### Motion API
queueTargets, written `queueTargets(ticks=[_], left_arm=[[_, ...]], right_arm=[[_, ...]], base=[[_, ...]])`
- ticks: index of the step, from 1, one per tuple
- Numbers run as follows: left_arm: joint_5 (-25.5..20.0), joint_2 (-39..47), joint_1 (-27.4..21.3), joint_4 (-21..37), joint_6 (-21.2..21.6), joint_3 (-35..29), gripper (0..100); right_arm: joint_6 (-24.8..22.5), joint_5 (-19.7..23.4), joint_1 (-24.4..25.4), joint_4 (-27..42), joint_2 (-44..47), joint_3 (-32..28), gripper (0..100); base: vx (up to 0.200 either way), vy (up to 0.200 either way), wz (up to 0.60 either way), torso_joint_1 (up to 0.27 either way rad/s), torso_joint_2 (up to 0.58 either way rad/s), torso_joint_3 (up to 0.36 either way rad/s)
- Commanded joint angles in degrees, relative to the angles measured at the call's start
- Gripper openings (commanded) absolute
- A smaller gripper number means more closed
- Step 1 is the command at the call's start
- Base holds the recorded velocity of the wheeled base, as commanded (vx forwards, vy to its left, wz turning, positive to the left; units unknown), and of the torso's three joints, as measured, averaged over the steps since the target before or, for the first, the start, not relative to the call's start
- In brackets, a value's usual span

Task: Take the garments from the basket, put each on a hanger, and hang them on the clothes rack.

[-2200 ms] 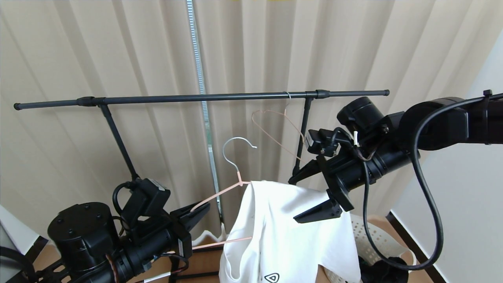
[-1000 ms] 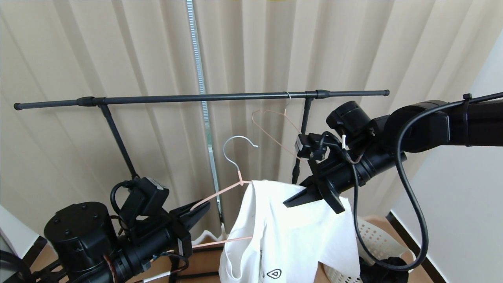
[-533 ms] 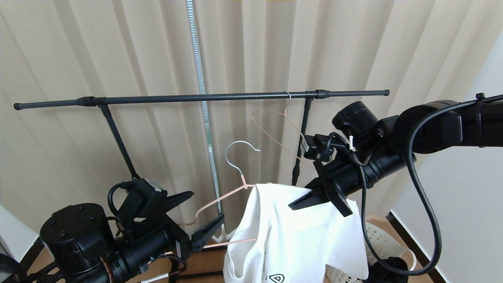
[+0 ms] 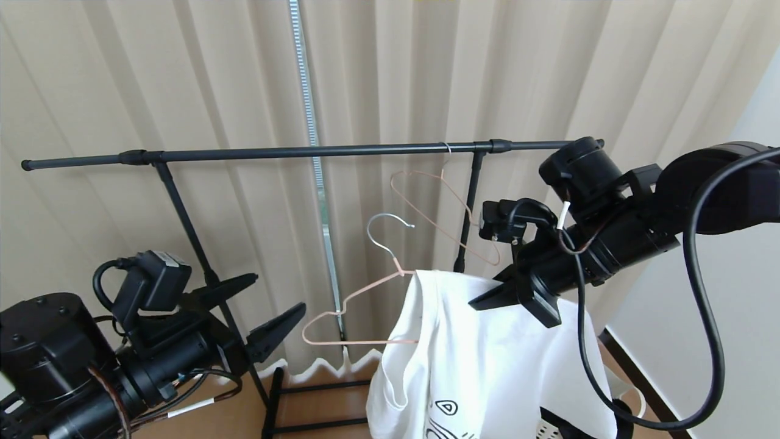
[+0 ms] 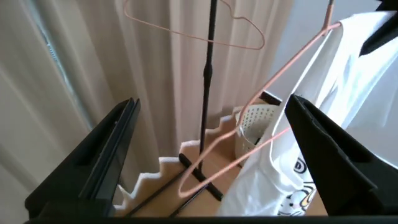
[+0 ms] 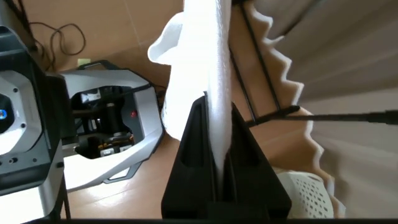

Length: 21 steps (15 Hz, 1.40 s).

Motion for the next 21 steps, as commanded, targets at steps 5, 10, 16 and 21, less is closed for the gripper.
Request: queueTargets(ticks=[5,10,16,21], left_arm=[[12.0,-4.4,-5.3,22.9,-1.5,-1.3,100],[18.6,8.6,-16.3,24.6,-9.7,-7.8,100],[24.5,16.8,-20.8,26.3,-12.5,-18.7,100],[28.9,20.0,-21.6,27.2,-12.4,-22.0,100]], right_arm=[[9.8,-3.1,0.3,-14.1,-7.5,12.6,0],[12.7,-7.5,1.6,-36.3,-9.9,25.9,0],[16.1,-9.6,4.4,-38.1,-10.1,26.4,0],[16.8,-9.6,5.6,-38.1,-12.2,27.1,0]], base=[[0.000,0.000,0.00,0.000,0.00,0.000],[0.000,0.000,0.00,0.000,0.00,0.000],[0.000,0.000,0.00,0.000,0.00,0.000],[0.000,0.000,0.00,0.000,0.00,0.000]])
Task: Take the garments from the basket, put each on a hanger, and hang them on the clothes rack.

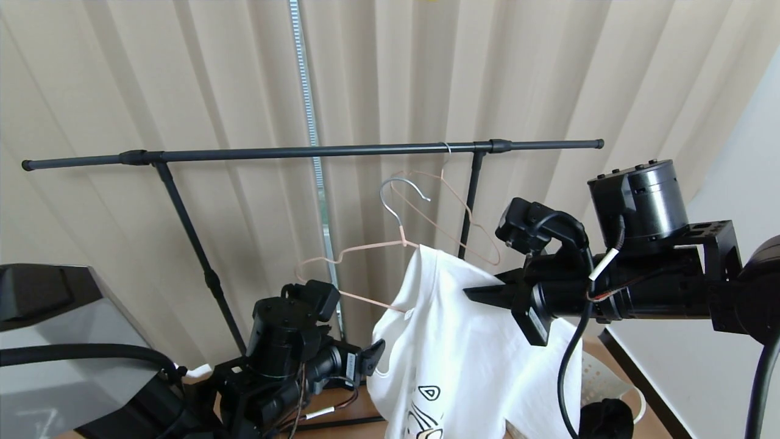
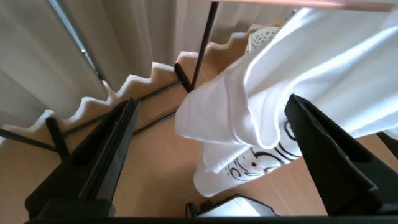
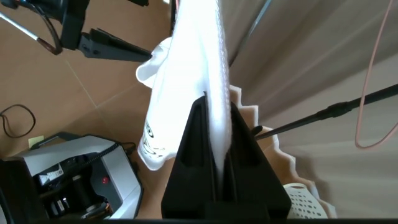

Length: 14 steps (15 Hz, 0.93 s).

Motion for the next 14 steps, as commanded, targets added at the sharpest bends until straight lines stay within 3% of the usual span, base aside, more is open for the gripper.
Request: queueTargets(ticks=[1,6,7,11,14], left_arm=[[1.3,2.5,-0.3,-0.1,0.0,-1.0,100],[3.9,4.8,-0.7,-0.3,0.0,-1.3,100],[4.5,4.7,-0.7,-0.3,0.1,-1.0,0],[5.4,1.9,-0.4,-1.7,0.5,0.7,0],[5.7,-1.2,2.8,-1.8,0.7,1.5,0]], right_arm=[[0.0,0.1,0.5,0.0,-1.3,0.6,0],[0.0,0.0,1.4,-0.8,-1.9,1.2,0],[0.0,0.0,1.3,-0.8,-1.8,1.1,0],[0.0,0.1,0.2,-0.8,-0.9,0.8,0],[-0.2,0.4,-1.5,-0.7,-0.7,1.2,0]], base=[[0.000,0.000,0.00,0.000,0.00,0.000],[0.000,0.000,0.00,0.000,0.00,0.000],[0.000,0.000,0.00,0.000,0.00,0.000],[0.000,0.000,0.00,0.000,0.00,0.000],[0.000,0.000,0.00,0.000,0.00,0.000]])
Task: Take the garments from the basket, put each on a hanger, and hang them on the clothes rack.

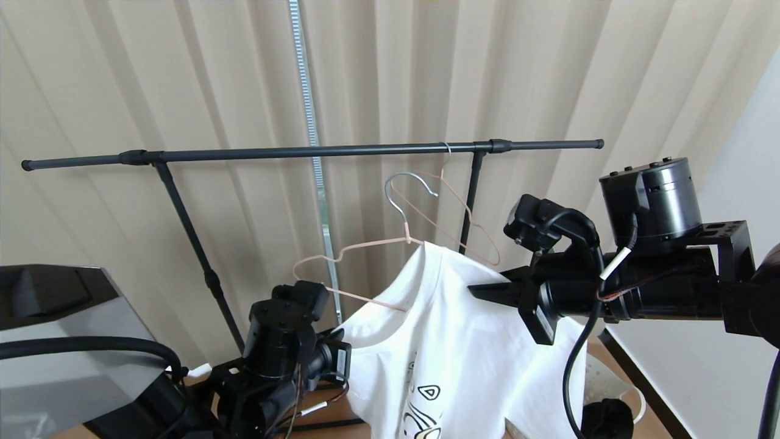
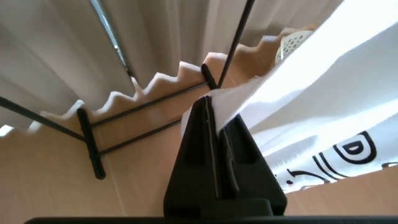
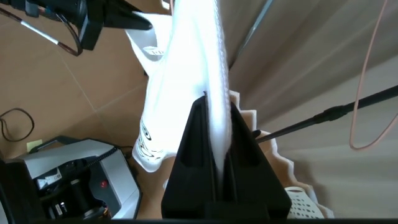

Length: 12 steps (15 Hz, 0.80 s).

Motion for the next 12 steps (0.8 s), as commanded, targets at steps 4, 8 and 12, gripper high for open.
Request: queueTargets(ticks=[4,8,12], left_arm=[[0.3,-3.1,5.3,0.0,0.9,-0.2,0],[0.3,-4.0,8.6,0.0,1.7,-0.3,0],[0.1,-5.8,11.2,0.0,2.7,-1.8,0]], right_arm=[[-3.2,3.0,-3.3,0.0,0.3,1.1,0],[-12.8,6.8,-8.2,0.1,0.3,2.8,0],[-14.2,6.8,-8.9,0.3,0.4,3.0,0]], base=[[0.000,0.000,0.00,0.000,0.00,0.000],[0.000,0.000,0.00,0.000,0.00,0.000],[0.000,0.000,0.00,0.000,0.00,0.000]])
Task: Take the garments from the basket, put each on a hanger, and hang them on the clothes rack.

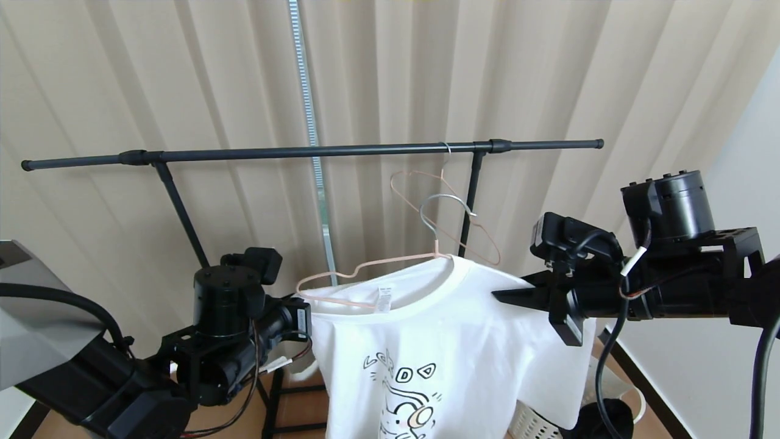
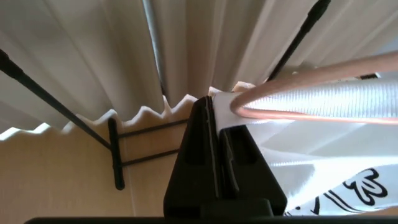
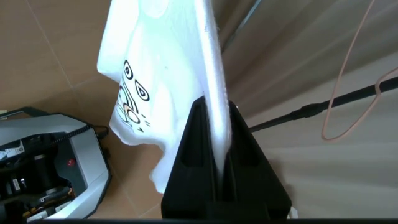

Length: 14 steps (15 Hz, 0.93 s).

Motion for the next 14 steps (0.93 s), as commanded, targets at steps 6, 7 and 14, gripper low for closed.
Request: queueTargets(ticks=[6,7,14], left_arm=[[-0.3,-3.7,2.1,0.0,1.8,-1.4,0],[-0.4,-5.1,1.7,0.1,2.8,-1.9,0],[0.2,-10.5,-4.7,0.4,11.9,-3.8,0]], right_arm=[[-0.8,-0.2,-0.5,0.0,1.0,0.1,0],[-0.7,-0.3,-0.4,-0.1,1.6,-0.1,0],[15.4,-1.1,4.2,-6.0,5.8,-3.7,0]], base=[[0.000,0.000,0.00,0.000,0.00,0.000],[0.000,0.000,0.00,0.000,0.00,0.000],[0.000,0.000,0.00,0.000,0.00,0.000]])
